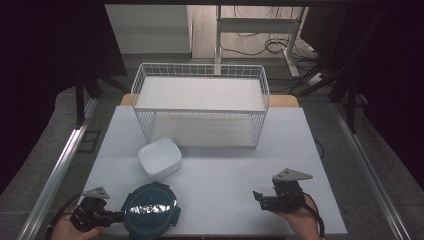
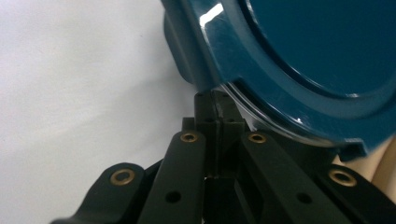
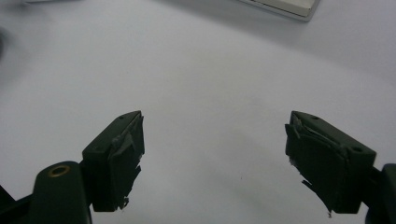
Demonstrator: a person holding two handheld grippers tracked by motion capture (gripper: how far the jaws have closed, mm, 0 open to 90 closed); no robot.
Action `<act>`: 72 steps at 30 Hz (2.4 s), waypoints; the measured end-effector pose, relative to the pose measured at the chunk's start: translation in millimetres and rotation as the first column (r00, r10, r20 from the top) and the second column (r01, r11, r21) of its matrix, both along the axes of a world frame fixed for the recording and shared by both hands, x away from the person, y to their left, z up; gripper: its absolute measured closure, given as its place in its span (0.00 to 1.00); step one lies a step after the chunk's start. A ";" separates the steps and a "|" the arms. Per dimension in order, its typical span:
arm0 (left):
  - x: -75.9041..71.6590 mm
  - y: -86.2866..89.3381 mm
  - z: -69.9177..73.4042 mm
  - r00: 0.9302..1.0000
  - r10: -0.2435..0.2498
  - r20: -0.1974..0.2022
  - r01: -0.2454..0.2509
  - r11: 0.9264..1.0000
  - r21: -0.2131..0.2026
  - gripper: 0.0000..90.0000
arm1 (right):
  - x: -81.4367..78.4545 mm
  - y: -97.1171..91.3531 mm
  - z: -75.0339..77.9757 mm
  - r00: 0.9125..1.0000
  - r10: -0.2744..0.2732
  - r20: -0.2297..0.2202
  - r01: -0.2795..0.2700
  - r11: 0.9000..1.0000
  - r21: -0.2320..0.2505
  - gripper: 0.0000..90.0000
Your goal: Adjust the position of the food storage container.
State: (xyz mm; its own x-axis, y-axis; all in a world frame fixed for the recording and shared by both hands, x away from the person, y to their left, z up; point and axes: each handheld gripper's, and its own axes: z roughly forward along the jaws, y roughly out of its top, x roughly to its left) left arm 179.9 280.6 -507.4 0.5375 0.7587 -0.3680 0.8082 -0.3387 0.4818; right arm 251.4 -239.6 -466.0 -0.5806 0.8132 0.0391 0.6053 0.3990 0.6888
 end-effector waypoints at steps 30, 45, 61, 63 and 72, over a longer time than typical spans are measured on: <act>-13.0 -45.5 -1.2 0.993 -0.120 0.013 0.121 0.987 -0.102 1.00 | -0.1 -1.7 -0.3 1.000 -0.001 0.000 0.001 1.000 0.001 0.22; 4.7 -82.8 0.7 0.975 -0.221 0.020 0.221 0.971 -0.085 1.00 | 0.3 -1.4 -1.1 1.000 0.000 -0.002 0.000 1.000 -0.002 0.22; 29.2 -111.3 -0.9 0.965 -0.260 0.029 0.261 0.961 -0.090 1.00 | 0.3 -2.0 -1.2 1.000 0.002 -0.003 -0.002 1.000 -0.004 0.22; 29.7 -112.2 -1.8 0.965 -0.261 0.028 0.262 0.960 -0.098 1.00 | 0.8 -2.2 -1.7 1.000 0.001 -0.004 -0.002 1.000 -0.005 0.22; 30.4 -116.7 -3.4 0.967 -0.252 0.034 0.254 0.960 -0.115 1.00 | 0.2 -1.4 -1.0 1.000 0.003 0.000 -0.003 1.000 -0.004 0.22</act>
